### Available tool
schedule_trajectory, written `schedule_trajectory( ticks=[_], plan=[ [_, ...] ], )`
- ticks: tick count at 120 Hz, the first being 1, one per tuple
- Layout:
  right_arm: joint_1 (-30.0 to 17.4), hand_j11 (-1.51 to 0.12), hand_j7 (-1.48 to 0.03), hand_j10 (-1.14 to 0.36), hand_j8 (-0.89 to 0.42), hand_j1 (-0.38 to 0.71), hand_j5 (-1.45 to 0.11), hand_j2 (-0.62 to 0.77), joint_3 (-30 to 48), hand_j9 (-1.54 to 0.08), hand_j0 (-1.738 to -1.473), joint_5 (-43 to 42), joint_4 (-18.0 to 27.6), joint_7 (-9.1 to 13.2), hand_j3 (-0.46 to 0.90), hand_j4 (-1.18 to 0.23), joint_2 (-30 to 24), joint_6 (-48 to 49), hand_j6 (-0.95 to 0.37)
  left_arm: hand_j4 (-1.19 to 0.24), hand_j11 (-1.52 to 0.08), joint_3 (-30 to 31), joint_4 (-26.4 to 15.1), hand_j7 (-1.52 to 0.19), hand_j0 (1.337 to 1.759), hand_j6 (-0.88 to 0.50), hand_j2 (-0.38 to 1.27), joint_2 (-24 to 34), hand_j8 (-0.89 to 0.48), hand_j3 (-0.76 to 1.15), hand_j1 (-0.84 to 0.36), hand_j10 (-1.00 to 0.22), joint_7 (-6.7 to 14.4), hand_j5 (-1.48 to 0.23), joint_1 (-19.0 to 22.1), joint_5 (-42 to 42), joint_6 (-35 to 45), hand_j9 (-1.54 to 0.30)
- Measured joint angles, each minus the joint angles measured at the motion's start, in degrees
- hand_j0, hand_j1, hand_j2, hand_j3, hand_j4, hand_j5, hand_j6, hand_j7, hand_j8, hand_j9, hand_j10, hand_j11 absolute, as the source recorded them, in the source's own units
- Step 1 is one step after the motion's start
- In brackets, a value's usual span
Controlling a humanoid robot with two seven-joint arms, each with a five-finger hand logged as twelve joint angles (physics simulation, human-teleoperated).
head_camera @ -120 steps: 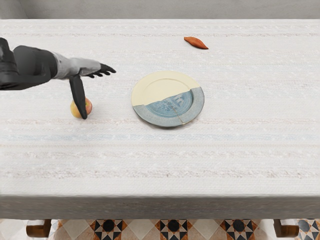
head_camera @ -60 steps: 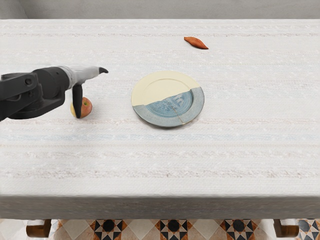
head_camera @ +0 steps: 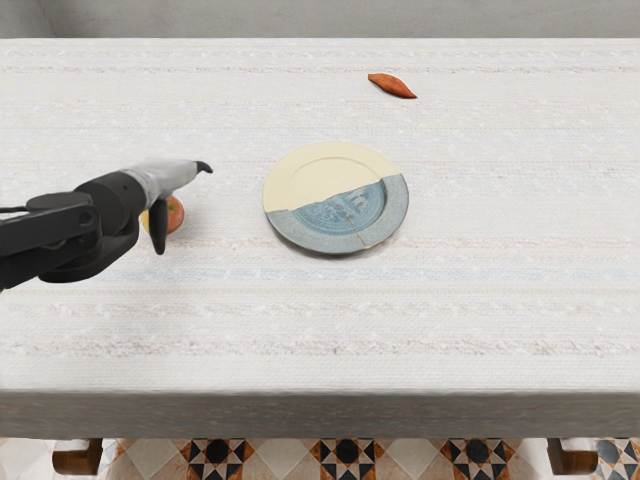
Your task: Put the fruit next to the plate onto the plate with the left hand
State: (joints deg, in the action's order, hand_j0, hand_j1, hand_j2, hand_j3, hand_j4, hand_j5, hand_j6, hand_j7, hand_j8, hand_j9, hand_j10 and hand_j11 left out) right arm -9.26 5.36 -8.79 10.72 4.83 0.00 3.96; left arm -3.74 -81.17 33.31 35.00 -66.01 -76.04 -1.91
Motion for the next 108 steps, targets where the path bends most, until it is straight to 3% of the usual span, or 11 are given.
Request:
schedule_trajectory(
  ticks=[46,84,108],
  plan=[
    [0.0,-0.03,-0.03,-0.02,-0.02,-0.32,-0.03,0.0,0.0,-0.03,-1.658,0.0,0.0,0.0,0.0,-0.02,0.0,0.0,-0.02,-0.25,-0.32,0.9,0.7,-0.33,1.658,-0.26,0.05,0.5,-0.26,0.0,0.05,-0.25,0.0,-0.33,0.7,-0.1,0.9,-0.32],
    [0.0,-0.03,-0.03,-0.02,-0.02,-0.32,-0.03,0.0,0.0,-0.03,-1.658,0.0,0.0,0.0,0.0,-0.02,0.0,0.0,-0.02,-0.28,-0.36,0.9,8.8,-0.36,1.658,-0.28,0.06,-3.0,-0.28,0.0,0.02,-0.28,0.0,-0.36,0.5,-0.1,1.0,-0.36],
    [0.0,-0.03,-0.03,-0.02,-0.02,-0.32,-0.03,0.0,0.0,-0.03,-1.658,0.0,0.0,0.0,0.0,-0.02,0.0,0.0,-0.02,-0.31,-0.4,1.0,10.4,-0.4,1.658,-0.31,0.06,-3.4,-0.31,0.0,-0.02,-0.31,0.0,-0.4,1.6,-0.1,0.9,-0.4]
  ],
)
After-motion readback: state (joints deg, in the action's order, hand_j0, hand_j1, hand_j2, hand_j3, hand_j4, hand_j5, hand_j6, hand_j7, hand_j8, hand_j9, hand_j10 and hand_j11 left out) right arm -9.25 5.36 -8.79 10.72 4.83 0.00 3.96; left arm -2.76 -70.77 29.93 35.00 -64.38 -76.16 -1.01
